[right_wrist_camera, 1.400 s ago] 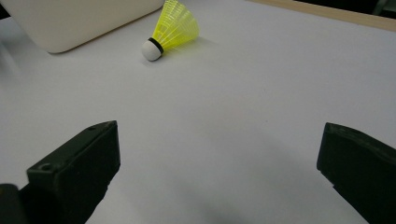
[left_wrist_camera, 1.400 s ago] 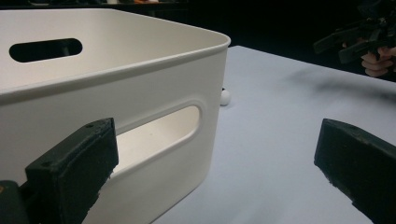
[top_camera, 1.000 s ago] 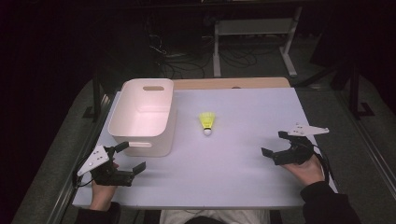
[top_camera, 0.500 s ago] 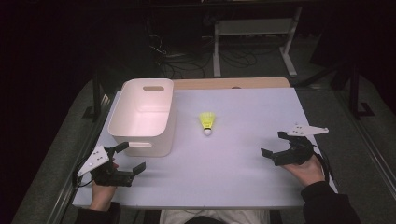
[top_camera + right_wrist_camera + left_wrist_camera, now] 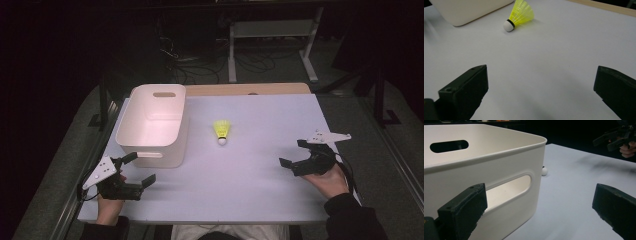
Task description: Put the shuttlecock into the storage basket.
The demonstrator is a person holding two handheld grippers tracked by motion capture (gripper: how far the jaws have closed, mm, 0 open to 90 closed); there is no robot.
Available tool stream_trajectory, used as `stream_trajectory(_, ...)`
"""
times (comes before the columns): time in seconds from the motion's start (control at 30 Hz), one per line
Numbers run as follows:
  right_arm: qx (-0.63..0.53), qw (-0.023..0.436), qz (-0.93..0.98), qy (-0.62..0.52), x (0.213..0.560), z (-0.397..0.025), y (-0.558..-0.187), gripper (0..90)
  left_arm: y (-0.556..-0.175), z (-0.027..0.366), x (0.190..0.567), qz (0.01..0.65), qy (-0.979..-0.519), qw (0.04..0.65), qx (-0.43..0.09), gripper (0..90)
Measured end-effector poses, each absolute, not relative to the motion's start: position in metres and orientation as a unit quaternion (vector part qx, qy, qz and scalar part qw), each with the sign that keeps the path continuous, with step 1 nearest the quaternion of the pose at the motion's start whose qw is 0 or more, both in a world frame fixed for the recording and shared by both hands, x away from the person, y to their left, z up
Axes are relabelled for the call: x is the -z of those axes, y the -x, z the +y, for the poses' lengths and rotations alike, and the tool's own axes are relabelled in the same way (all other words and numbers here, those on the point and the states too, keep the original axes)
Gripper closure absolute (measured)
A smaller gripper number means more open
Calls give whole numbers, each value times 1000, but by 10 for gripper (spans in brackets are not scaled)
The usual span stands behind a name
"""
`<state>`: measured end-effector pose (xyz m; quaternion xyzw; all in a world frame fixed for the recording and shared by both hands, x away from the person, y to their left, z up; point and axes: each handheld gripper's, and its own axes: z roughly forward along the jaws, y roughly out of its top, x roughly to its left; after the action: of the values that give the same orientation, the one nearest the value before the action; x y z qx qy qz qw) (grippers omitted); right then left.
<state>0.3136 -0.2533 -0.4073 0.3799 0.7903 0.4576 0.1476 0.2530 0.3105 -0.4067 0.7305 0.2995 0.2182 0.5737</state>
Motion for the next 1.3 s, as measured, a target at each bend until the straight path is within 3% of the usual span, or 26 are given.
stream_trajectory(1.3, -439, 146, 815, -350, 367, -240, -333, 0, -251, 311, 407, 300, -731, 573, -218, 0)
